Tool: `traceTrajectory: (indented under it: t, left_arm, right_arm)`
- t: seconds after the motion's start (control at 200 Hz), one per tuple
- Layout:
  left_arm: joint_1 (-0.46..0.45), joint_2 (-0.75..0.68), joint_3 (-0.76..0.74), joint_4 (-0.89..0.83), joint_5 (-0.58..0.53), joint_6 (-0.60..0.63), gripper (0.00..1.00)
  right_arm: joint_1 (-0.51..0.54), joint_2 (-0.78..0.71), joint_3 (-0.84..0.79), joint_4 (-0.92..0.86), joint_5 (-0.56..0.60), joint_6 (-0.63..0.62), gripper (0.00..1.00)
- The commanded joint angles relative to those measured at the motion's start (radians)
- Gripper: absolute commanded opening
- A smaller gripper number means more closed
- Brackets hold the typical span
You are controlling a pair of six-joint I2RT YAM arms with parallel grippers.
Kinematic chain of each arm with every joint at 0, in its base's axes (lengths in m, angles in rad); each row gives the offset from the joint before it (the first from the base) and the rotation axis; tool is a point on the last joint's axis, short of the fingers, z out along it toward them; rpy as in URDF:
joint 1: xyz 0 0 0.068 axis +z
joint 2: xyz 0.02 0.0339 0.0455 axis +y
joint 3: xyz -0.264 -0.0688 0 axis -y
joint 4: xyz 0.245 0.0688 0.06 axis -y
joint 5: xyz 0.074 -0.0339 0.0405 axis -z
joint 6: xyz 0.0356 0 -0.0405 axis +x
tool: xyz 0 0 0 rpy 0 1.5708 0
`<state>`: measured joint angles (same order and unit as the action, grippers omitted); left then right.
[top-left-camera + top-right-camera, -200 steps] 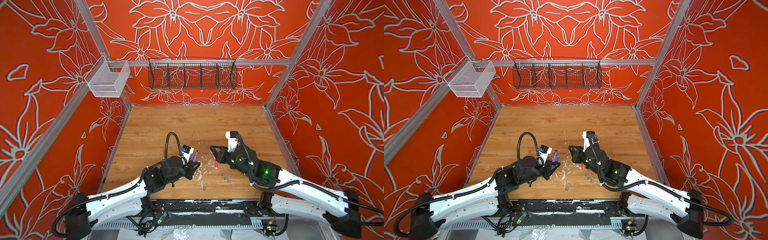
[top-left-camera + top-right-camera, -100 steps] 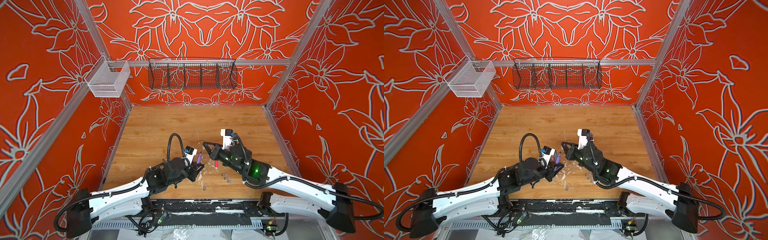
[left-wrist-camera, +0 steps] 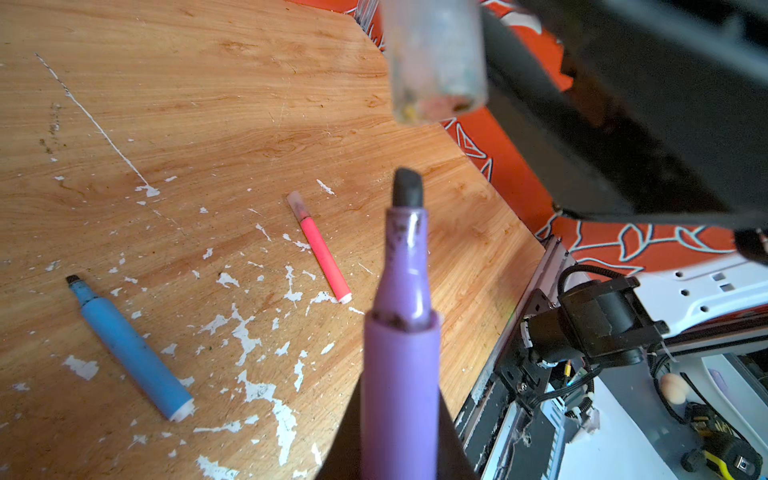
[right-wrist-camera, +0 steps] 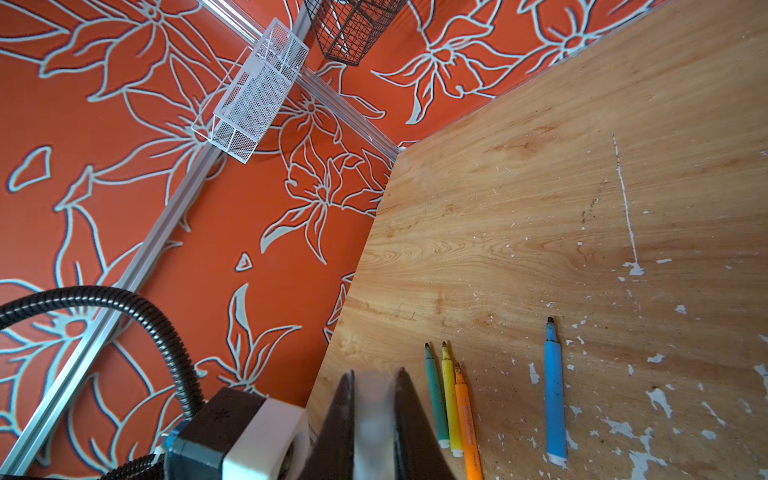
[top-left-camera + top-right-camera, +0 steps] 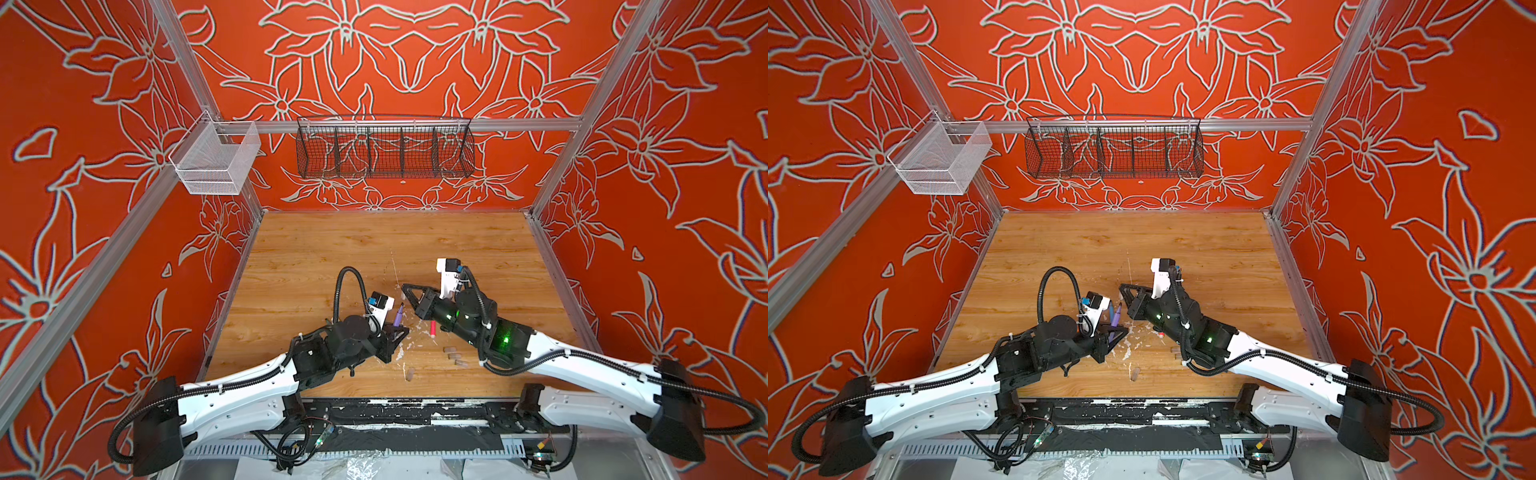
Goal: Insert the pens into the pen caps
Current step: 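Carry the cap with the right gripper above the purple marker tip, then push the cap down onto the purple marker tip with the right gripper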
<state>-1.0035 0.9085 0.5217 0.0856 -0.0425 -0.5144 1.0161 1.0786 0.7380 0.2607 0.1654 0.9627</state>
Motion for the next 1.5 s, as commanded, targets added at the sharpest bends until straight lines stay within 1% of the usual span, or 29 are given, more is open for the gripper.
traceTrajectory:
  t: [0.0, 0.325, 0.45, 0.591, 0.686, 0.781, 0.841, 0.951, 1.036, 1.251, 1.386, 1.446, 1.496]
  left_arm:
    - [-0.007, -0.003, 0.027, 0.028, -0.010, 0.001, 0.00]
    - [-0.007, 0.010, 0.039, 0.034, -0.022, 0.003, 0.00]
    - [-0.008, 0.019, 0.045, 0.036, -0.043, -0.001, 0.00]
    - [-0.005, 0.036, 0.057, 0.050, -0.038, -0.008, 0.00]
    - [0.022, 0.035, 0.054, 0.087, 0.021, -0.027, 0.00]
    - [0.076, 0.028, 0.045, 0.129, 0.119, -0.059, 0.00]
    - [0.097, 0.024, 0.046, 0.141, 0.160, -0.070, 0.00]
    - [0.125, 0.013, 0.044, 0.179, 0.230, -0.086, 0.00]
    - [0.132, 0.003, 0.051, 0.181, 0.247, -0.087, 0.00]
    - [0.134, -0.027, 0.040, 0.224, 0.300, -0.073, 0.00]
    - [0.136, -0.050, 0.022, 0.245, 0.317, -0.076, 0.00]
    - [0.137, -0.058, 0.020, 0.246, 0.318, -0.075, 0.00]
    - [0.138, -0.062, 0.020, 0.247, 0.324, -0.072, 0.00]
  right_arm:
    - [0.002, 0.007, -0.023, 0.029, -0.005, 0.014, 0.00]
    - [0.015, 0.015, -0.059, 0.059, -0.035, 0.031, 0.00]
    - [0.032, 0.010, -0.082, 0.086, -0.039, 0.038, 0.00]
    - [0.061, 0.003, -0.108, 0.118, -0.048, 0.041, 0.00]
    - [0.074, -0.004, -0.136, 0.153, -0.055, 0.044, 0.00]
    - [0.079, -0.014, -0.175, 0.206, -0.070, 0.038, 0.00]
    - [0.082, -0.023, -0.197, 0.235, -0.077, 0.026, 0.00]
    - [0.084, -0.025, -0.256, 0.358, -0.112, -0.006, 0.00]
    - [0.084, -0.022, -0.292, 0.434, -0.130, -0.020, 0.00]
    - [0.083, -0.010, -0.300, 0.461, -0.172, -0.045, 0.00]
    - [0.083, -0.023, -0.323, 0.518, -0.206, -0.073, 0.00]
    - [0.083, -0.022, -0.331, 0.550, -0.232, -0.083, 0.03]
    - [0.083, -0.017, -0.327, 0.556, -0.253, -0.085, 0.03]
